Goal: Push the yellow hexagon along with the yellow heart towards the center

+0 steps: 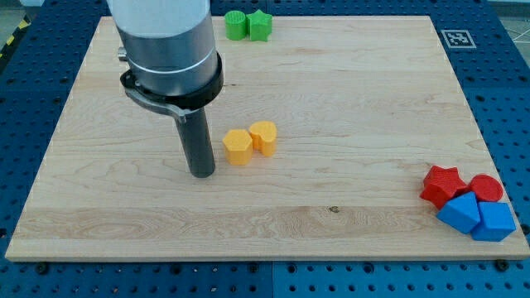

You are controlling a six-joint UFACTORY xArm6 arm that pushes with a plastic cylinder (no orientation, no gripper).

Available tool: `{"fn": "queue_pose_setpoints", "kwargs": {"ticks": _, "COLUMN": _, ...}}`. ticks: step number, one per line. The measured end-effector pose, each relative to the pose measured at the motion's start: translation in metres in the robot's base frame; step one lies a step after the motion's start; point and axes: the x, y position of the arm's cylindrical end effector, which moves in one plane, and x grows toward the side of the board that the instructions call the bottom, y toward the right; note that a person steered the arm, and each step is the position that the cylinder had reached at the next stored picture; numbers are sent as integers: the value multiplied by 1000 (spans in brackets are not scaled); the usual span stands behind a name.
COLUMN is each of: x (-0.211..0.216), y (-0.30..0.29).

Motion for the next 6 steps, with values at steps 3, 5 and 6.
{"fn": "queue_pose_setpoints", "kwargs": {"ticks": 3, "x": -15, "y": 46}}
{"fn": "queue_pose_setpoints", "kwargs": {"ticks": 5, "x": -14, "y": 65}}
{"fn": "queue_pose_setpoints", "kwargs": {"ticks": 6, "x": -14, "y": 102}}
